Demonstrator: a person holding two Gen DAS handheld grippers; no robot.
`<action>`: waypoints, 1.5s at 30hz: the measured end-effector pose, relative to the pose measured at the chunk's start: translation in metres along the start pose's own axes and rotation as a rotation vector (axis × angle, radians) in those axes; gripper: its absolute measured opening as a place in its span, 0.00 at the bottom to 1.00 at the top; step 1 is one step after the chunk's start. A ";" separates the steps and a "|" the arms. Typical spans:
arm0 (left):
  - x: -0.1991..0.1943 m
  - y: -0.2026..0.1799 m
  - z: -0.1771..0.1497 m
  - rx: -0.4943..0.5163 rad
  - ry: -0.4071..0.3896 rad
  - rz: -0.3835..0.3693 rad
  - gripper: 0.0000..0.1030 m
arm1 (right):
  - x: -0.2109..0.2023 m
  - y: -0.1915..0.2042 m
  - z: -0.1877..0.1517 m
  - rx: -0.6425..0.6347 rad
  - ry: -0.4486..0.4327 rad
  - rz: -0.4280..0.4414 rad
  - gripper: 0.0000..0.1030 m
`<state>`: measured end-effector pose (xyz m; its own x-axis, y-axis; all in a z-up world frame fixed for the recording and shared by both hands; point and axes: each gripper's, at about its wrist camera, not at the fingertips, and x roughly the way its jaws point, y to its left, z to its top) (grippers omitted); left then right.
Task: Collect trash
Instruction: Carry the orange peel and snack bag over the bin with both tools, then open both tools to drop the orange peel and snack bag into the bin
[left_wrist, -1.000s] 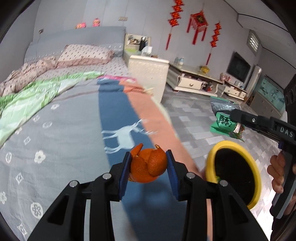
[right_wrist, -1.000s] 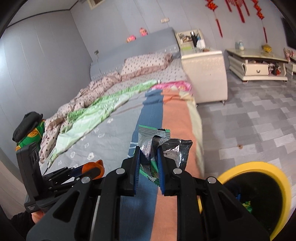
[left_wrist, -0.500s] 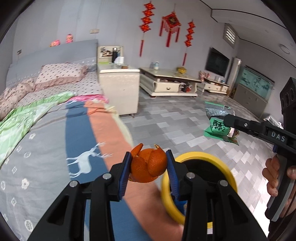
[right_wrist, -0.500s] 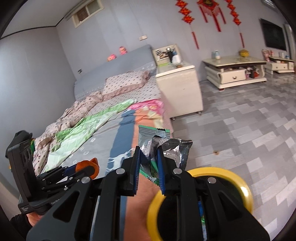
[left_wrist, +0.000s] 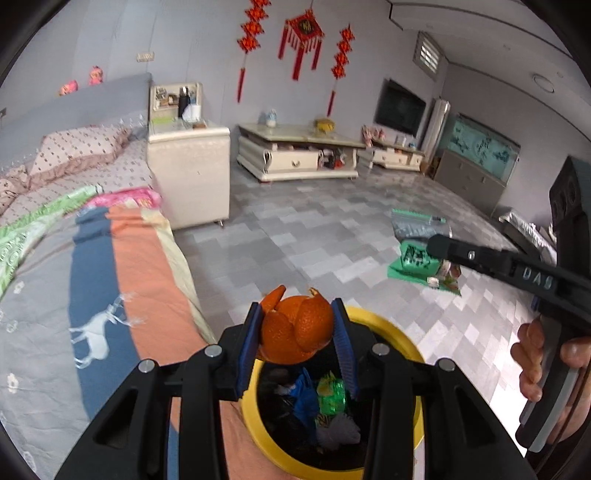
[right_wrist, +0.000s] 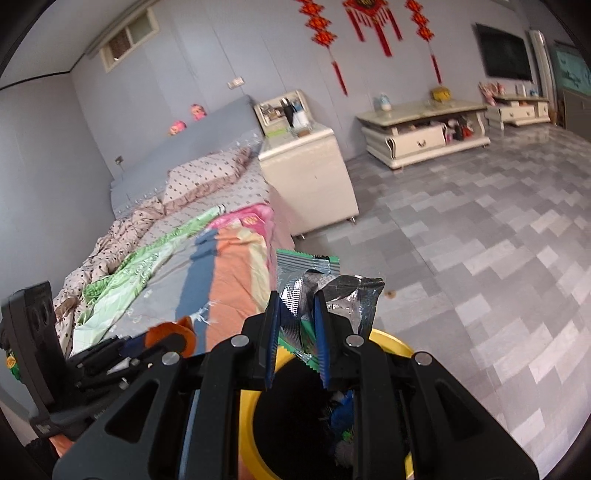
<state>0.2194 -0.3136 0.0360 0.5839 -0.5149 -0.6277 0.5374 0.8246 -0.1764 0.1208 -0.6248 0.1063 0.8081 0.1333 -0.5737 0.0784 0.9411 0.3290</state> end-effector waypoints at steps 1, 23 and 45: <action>0.009 -0.001 -0.005 0.002 0.019 -0.004 0.35 | 0.004 -0.002 -0.003 0.006 0.009 -0.005 0.17; 0.079 0.009 -0.058 -0.020 0.189 -0.060 0.48 | 0.113 -0.041 -0.056 0.131 0.178 -0.029 0.25; 0.014 0.065 -0.054 -0.101 0.097 0.021 0.52 | 0.114 0.007 -0.065 0.104 0.198 -0.034 0.33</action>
<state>0.2293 -0.2541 -0.0254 0.5304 -0.4758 -0.7016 0.4588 0.8571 -0.2343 0.1755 -0.5828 -0.0055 0.6742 0.1704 -0.7186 0.1712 0.9105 0.3765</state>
